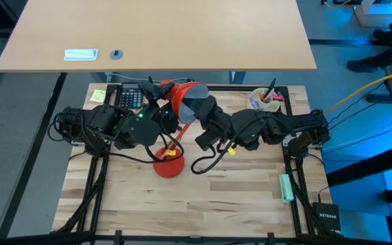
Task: Screw lightbulb
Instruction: Insert the light bulb into the lamp
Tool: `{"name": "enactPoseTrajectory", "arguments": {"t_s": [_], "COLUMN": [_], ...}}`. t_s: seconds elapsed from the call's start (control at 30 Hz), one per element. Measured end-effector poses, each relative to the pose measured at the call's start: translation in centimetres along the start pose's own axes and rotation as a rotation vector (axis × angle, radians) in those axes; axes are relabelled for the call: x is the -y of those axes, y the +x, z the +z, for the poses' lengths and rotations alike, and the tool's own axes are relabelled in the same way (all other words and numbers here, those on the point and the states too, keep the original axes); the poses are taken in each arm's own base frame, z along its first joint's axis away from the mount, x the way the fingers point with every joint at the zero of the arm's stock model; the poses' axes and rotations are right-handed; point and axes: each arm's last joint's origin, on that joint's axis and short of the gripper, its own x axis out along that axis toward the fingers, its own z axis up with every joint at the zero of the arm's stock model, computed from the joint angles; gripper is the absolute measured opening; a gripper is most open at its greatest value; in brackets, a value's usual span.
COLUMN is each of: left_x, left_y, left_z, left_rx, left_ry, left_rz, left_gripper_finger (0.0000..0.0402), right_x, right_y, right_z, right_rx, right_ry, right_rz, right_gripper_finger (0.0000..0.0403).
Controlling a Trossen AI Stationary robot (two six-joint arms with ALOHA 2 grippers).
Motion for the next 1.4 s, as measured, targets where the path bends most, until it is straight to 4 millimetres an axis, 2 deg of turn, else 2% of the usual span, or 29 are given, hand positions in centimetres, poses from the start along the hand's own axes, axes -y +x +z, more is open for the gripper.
{"name": "enactPoseTrajectory", "arguments": {"t_s": [0.73, 1.1, 1.4], "left_x": [-0.04, -0.08, -0.1], "left_y": [0.0, -0.03, -0.03], "left_z": [-0.01, -0.03, -0.04], "left_rx": [-0.002, -0.001, -0.001], "left_ry": [-0.006, -0.004, -0.004], "left_rz": [0.004, 0.004, 0.003], "left_gripper_finger": [0.0251, 0.0251, 0.0251], "right_x": [0.11, 0.1, 0.1], "right_y": [0.0, -0.02, -0.02], "right_z": [-0.17, -0.2, -0.2], "right_rx": [-0.017, -0.015, -0.031], "right_ry": [0.94, 1.314, 1.326], "right_rz": [-0.013, -0.014, -0.026], "right_gripper_finger": [0.0252, 0.0253, 0.0257]}}
